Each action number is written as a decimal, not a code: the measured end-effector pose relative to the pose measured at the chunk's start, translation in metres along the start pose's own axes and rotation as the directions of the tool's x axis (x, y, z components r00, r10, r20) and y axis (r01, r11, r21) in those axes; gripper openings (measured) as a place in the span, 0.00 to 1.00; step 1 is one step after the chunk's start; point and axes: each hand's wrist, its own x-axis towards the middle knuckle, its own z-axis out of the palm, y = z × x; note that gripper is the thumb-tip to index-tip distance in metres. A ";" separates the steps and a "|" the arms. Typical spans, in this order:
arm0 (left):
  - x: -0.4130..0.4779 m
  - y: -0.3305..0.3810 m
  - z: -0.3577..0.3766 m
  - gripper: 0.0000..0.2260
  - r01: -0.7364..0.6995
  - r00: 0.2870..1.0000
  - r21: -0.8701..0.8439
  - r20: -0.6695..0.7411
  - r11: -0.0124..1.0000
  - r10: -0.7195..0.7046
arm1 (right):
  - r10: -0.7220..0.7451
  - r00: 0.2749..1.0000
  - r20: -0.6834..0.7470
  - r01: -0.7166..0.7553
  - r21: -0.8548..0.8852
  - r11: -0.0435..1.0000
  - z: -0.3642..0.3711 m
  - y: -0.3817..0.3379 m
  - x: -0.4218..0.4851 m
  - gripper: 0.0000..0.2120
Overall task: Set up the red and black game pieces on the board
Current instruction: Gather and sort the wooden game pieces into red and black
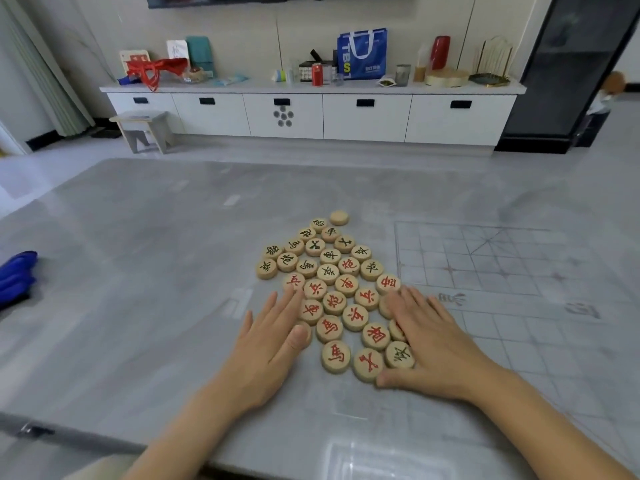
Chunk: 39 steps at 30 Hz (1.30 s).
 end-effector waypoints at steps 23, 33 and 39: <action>-0.013 0.004 0.010 0.38 0.070 0.983 0.114 -0.177 0.991 -0.049 | -0.033 0.945 -0.325 0.086 0.149 0.985 0.009 -0.075 0.027 0.27; -0.041 -0.002 0.005 0.31 0.128 0.968 0.027 -0.221 0.991 -0.119 | -0.009 0.919 -0.394 0.048 0.091 0.995 0.017 -0.071 0.019 0.23; -0.033 0.001 0.013 0.33 0.151 0.967 0.200 -0.232 0.968 -0.103 | 0.140 0.896 -0.422 -0.031 0.254 0.967 0.023 -0.061 0.010 0.33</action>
